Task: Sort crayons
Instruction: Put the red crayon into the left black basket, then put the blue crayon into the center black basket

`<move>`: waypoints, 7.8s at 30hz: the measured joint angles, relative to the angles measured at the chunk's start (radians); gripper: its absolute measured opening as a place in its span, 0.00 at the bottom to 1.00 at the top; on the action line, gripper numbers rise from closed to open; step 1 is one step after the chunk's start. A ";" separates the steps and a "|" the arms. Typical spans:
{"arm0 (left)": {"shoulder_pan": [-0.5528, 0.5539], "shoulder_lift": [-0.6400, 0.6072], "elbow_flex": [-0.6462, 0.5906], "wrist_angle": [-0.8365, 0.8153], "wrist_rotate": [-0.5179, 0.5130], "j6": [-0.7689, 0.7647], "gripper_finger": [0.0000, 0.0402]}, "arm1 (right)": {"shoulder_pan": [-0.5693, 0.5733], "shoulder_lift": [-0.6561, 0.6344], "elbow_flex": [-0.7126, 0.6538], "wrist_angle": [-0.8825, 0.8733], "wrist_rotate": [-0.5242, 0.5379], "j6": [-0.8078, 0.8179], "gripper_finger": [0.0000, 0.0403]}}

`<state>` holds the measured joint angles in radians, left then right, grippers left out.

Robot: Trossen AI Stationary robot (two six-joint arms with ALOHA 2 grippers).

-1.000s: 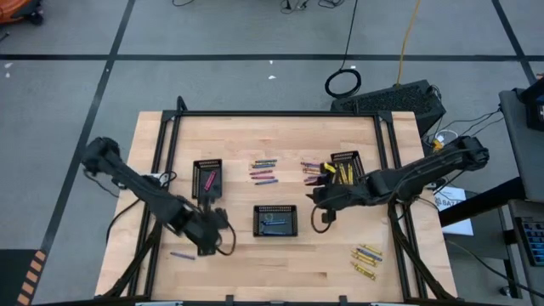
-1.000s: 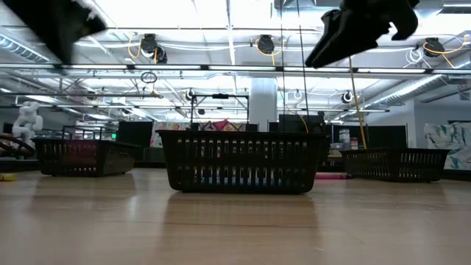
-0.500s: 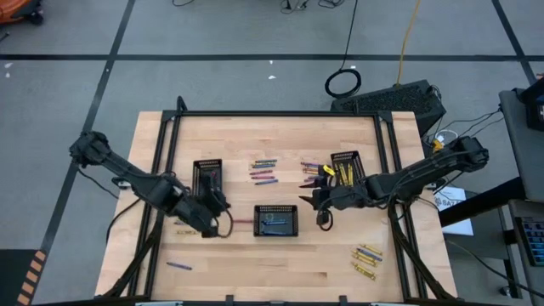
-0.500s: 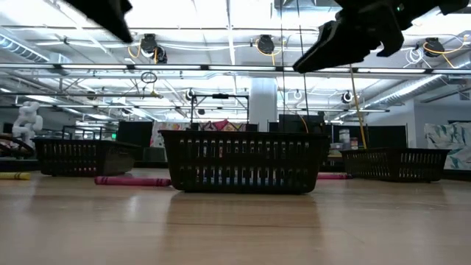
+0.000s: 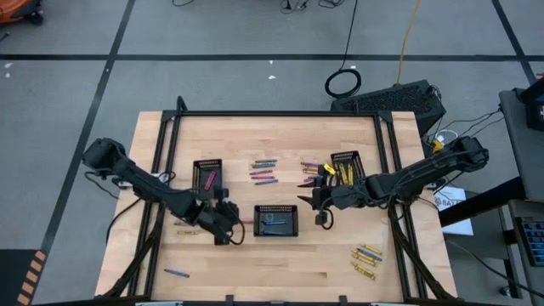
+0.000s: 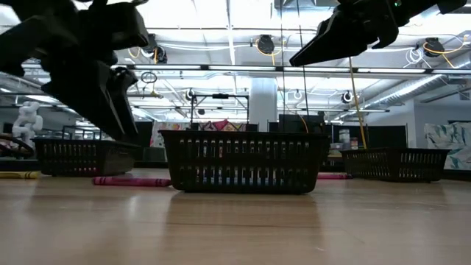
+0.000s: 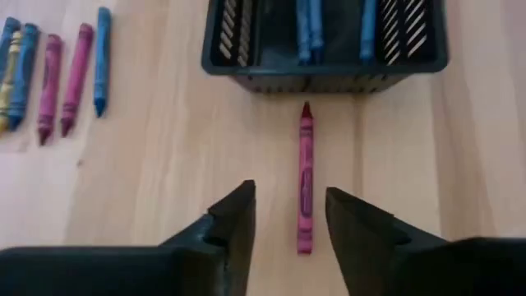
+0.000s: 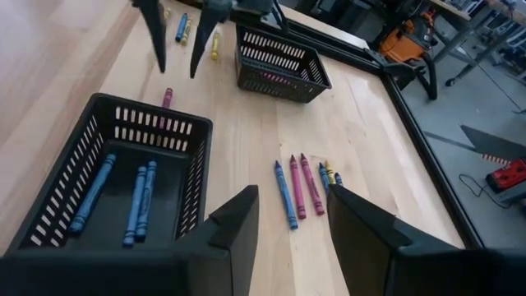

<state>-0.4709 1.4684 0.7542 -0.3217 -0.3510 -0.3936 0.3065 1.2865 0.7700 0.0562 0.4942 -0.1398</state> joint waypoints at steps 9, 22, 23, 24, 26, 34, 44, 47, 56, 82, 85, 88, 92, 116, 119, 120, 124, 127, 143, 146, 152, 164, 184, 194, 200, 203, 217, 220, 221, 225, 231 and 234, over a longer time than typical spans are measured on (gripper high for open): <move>-0.003 0.000 -0.176 0.243 0.057 0.016 0.35 | 0.000 0.000 0.000 0.000 0.000 0.015 0.32; -0.017 0.115 -0.193 0.331 0.094 0.108 0.28 | 0.000 0.000 0.000 0.010 0.000 0.028 0.32; -0.017 0.119 -0.193 0.331 0.091 0.095 0.27 | 0.000 0.000 0.000 0.011 0.000 0.028 0.32; -0.018 0.121 -0.192 0.331 0.090 0.086 0.26 | 0.000 0.000 0.000 0.013 0.000 0.028 0.32; -0.017 0.121 -0.193 0.327 0.099 0.076 0.21 | 0.000 0.000 0.000 0.015 0.001 0.021 0.32; -0.015 0.056 -0.180 0.240 0.139 0.008 0.02 | 0.011 -0.047 0.000 0.014 0.004 -0.027 0.32; -0.065 -0.276 0.094 -0.434 -0.041 -0.222 0.01 | 0.009 -0.089 0.000 0.007 0.004 -0.026 0.32; -0.066 -0.351 0.172 -0.667 -0.120 -0.471 0.01 | 0.008 -0.079 0.000 0.006 0.004 -0.026 0.32; 0.028 -0.402 0.155 -0.998 -0.020 -0.941 0.00 | 0.007 -0.060 0.000 0.014 0.004 -0.017 0.32; 0.555 -0.068 0.112 -0.833 0.222 -0.448 0.21 | 0.001 -0.051 0.000 0.022 0.003 -0.028 0.32; 0.584 -0.067 0.112 -0.825 0.238 -0.403 0.29 | 0.001 -0.051 0.000 0.018 0.003 -0.021 0.32; 0.597 -0.081 0.140 -0.858 0.257 -0.336 0.37 | 0.001 -0.051 0.000 0.020 0.003 -0.019 0.32; 0.566 -0.129 0.221 -0.935 0.282 -0.305 0.42 | -0.001 -0.051 0.000 0.045 0.002 -0.017 0.32; -0.360 0.279 0.364 -0.544 0.951 -0.753 0.43 | -0.133 0.037 0.000 0.329 -0.212 -0.419 0.32; -0.375 0.342 0.364 -0.536 1.061 -0.741 0.43 | -0.138 0.037 0.000 0.328 -0.211 -0.422 0.32; -0.376 0.357 0.364 -0.532 1.069 -0.729 0.43 | -0.141 0.037 0.000 0.327 -0.212 -0.422 0.32; -0.376 0.388 0.364 -0.515 1.060 -0.699 0.43 | -0.142 0.037 0.000 0.309 -0.212 -0.400 0.32; -0.376 0.404 0.364 -0.516 1.048 -0.696 0.43 | -0.142 0.037 0.000 0.301 -0.212 -0.397 0.32; -0.358 0.516 0.367 -0.512 1.051 -0.542 0.36 | -0.142 0.037 0.000 0.245 -0.211 -0.397 0.32; -0.359 0.516 0.366 -0.520 1.031 -0.518 0.27 | -0.142 0.031 0.000 0.236 -0.204 -0.398 0.32; -0.355 0.518 0.365 -0.552 1.009 -0.497 0.06 | -0.142 -0.011 0.000 0.191 -0.105 -0.403 0.32; -0.312 0.461 0.360 -0.618 0.892 -0.382 0.01 | -0.142 -0.078 0.000 0.142 -0.103 -0.371 0.32; 0.205 0.265 0.337 -0.542 0.383 0.371 0.01 | -0.141 -0.076 0.000 -0.031 -0.103 -0.090 0.32; 0.344 0.264 0.337 -0.450 0.342 0.452 0.04 | -0.141 -0.072 0.000 -0.017 -0.106 -0.036 0.32; 0.371 0.264 0.338 -0.421 0.342 0.454 0.20 | -0.141 -0.072 0.000 0.009 -0.106 -0.028 0.32; 0.373 0.264 0.338 -0.435 0.353 0.453 0.30 | -0.141 -0.072 0.000 0.017 -0.106 -0.027 0.32; 0.323 0.264 0.245 -0.299 0.260 0.427 0.38 | -0.141 -0.072 0.000 0.034 -0.106 -0.018 0.32; 0.343 0.264 0.235 -0.261 0.270 0.450 0.35 | -0.141 -0.072 0.000 0.033 -0.106 -0.018 0.32; 0.349 0.264 0.229 -0.258 0.283 0.459 0.33 | -0.141 -0.072 0.000 0.033 -0.106 -0.018 0.32; 0.368 0.260 0.193 -0.247 0.323 0.495 0.27 | -0.141 -0.072 0.000 0.032 -0.106 -0.012 0.32; 0.378 0.256 0.164 -0.224 0.331 0.506 0.13 | -0.135 -0.081 0.000 0.026 -0.105 -0.021 0.32; 0.378 0.250 0.169 -0.206 0.330 0.507 0.04 | -0.116 -0.122 0.000 0.023 -0.096 -0.030 0.32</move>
<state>-0.0932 1.7187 0.9233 -0.5281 -0.0211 0.1135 0.1909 1.1646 0.7700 0.0795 0.3981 -0.1697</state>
